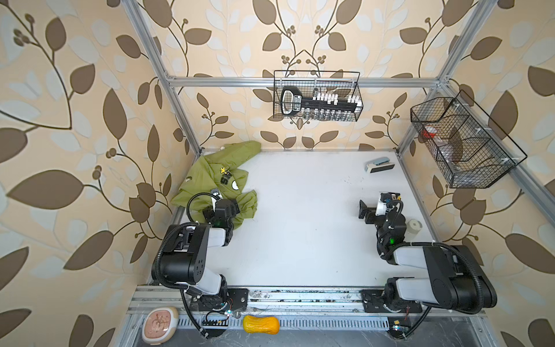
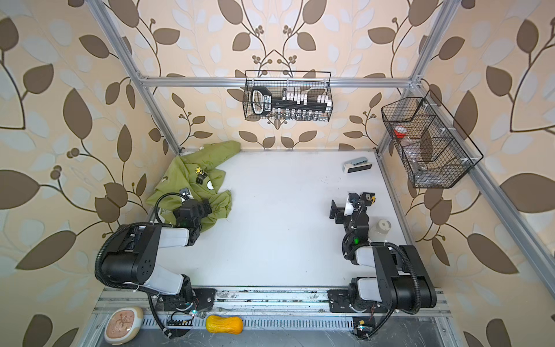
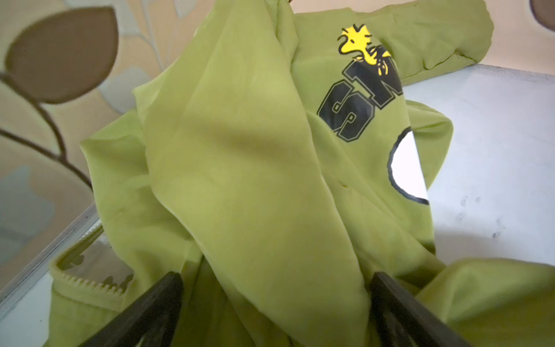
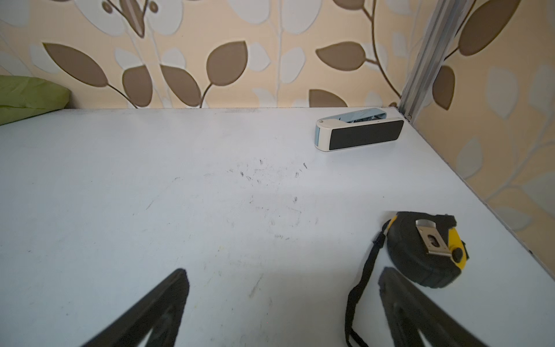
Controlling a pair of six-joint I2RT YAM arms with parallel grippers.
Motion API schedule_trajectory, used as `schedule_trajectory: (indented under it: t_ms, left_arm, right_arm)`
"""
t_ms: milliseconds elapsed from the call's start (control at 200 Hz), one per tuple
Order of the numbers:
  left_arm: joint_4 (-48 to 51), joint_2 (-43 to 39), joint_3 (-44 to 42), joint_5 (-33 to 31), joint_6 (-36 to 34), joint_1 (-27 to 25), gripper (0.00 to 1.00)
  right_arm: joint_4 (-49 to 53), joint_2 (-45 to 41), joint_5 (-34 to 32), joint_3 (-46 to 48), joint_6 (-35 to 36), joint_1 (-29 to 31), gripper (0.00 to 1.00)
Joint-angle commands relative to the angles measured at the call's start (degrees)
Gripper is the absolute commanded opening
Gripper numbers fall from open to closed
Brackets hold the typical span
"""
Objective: Zip up the jacket
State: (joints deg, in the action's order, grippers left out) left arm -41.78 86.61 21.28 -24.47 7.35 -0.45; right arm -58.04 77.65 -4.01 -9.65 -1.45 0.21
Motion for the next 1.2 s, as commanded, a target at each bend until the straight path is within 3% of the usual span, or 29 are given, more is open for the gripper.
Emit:
schedule_trajectory:
  t_ms: [0,1200]
  left_arm:
    - [-1.6,-1.4,-0.1,-0.2,-0.8,-0.5,0.99]
    - [-1.6,-1.4,0.0,-0.2,-0.7,-0.5,0.99]
  right_arm:
    - [-0.8,-0.2,0.8,-0.6,0.6,-0.1,1.00]
    - [-0.8,-0.2,1.5,-0.6,0.3,-0.5,1.00]
